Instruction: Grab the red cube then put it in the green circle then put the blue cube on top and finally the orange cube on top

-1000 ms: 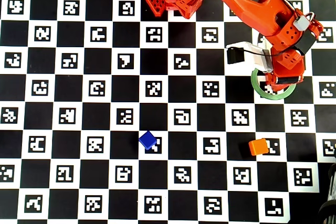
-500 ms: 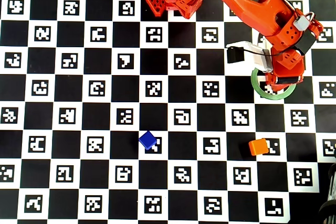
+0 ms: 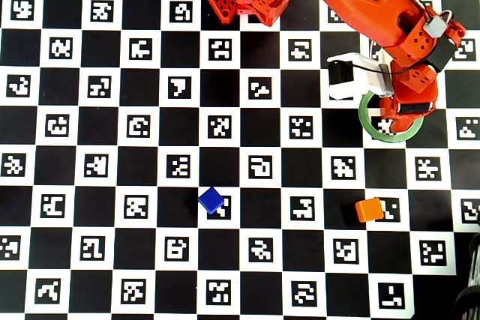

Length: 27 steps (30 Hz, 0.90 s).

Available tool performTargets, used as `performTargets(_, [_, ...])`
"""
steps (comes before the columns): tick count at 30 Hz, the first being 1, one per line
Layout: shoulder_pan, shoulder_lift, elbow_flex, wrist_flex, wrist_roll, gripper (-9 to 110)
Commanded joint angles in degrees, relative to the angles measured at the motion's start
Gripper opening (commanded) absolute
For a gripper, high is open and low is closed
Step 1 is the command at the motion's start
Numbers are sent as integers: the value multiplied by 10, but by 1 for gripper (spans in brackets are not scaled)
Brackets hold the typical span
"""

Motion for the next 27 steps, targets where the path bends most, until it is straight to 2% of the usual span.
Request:
performTargets(1, [-2, 38, -15, 18, -3, 35])
performTargets(15, [15, 66, -128, 127, -25, 38])
performTargets(27, [40, 127, -203, 221, -87, 38])
